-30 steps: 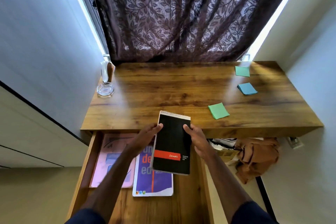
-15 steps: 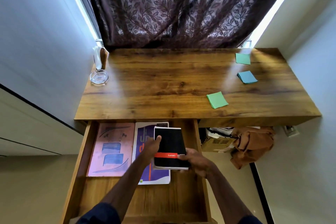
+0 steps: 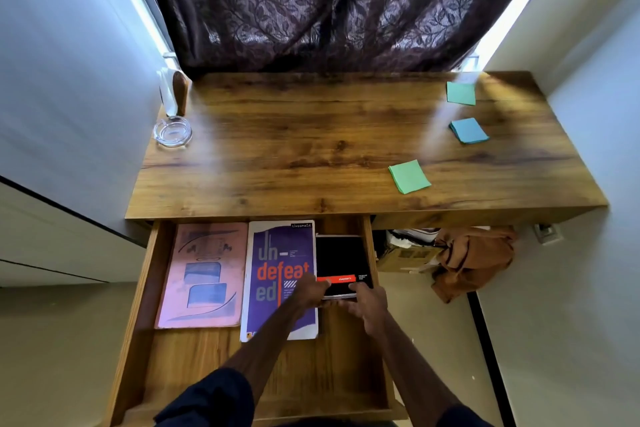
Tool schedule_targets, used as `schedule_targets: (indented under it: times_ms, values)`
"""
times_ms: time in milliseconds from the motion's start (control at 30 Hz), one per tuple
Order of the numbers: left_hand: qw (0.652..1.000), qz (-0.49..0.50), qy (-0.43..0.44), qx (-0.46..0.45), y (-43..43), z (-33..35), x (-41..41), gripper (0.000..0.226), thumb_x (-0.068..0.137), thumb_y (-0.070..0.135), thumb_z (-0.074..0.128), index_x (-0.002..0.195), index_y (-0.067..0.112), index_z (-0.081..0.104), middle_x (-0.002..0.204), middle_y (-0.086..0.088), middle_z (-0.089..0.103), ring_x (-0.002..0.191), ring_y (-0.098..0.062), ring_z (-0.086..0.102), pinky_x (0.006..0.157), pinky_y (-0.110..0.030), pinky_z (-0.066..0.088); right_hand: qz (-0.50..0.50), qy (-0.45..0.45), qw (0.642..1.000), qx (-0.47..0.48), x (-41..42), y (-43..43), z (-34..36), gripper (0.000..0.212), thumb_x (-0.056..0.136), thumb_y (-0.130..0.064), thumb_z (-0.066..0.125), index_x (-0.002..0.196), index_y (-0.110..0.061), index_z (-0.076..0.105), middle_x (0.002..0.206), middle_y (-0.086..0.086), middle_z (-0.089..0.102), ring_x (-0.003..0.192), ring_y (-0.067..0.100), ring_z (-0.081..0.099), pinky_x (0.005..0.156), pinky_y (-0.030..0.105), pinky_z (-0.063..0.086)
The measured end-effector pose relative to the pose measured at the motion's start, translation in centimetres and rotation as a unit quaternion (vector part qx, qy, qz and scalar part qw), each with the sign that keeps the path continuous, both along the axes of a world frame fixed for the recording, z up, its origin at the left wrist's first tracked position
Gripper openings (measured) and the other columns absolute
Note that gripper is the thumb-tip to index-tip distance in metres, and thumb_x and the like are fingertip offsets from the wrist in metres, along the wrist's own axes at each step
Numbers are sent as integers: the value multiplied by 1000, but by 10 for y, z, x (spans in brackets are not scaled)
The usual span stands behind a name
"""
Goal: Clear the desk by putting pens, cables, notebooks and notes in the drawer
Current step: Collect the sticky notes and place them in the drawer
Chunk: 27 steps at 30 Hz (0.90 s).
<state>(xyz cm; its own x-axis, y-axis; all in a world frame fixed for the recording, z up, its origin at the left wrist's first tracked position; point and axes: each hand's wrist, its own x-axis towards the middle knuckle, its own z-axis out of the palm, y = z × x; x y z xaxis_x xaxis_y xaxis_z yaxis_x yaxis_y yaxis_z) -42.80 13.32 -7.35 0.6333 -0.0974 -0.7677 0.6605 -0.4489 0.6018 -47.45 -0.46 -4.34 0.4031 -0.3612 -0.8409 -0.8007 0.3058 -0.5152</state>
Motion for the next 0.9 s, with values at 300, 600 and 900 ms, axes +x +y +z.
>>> schedule_targets:
  times_ms: [300, 600, 900]
  values:
    - [939, -216, -143, 225, -4, -23, 1, 34, 97, 28, 58, 118, 1, 58, 121, -18, 58, 113, -32, 57, 86, -36, 48, -177, 0, 973, 147, -8, 14, -9, 6, 91, -5, 63, 94, -2, 58, 126, 28, 57, 115, 38, 61, 102, 44, 53]
    - [868, -385, -185, 254, 27, -49, -20, 76, 86, 0, 69, 152, 14, 32, 161, -17, 16, 143, -39, 34, 105, -49, 48, -238, -31, 947, 215, 7, 25, -29, 55, 85, -4, 69, 137, -2, 50, 127, 19, 57, 121, 34, 55, 103, 40, 48]
    - [839, -419, -215, 273, 31, -61, -18, 74, 92, 2, 61, 155, 15, 25, 164, -21, 11, 140, -39, 39, 104, -45, 51, -120, 18, 962, 244, 19, 16, -35, 52, 84, -19, 76, 126, -17, 46, 122, 19, 50, 122, 38, 50, 103, 54, 45]
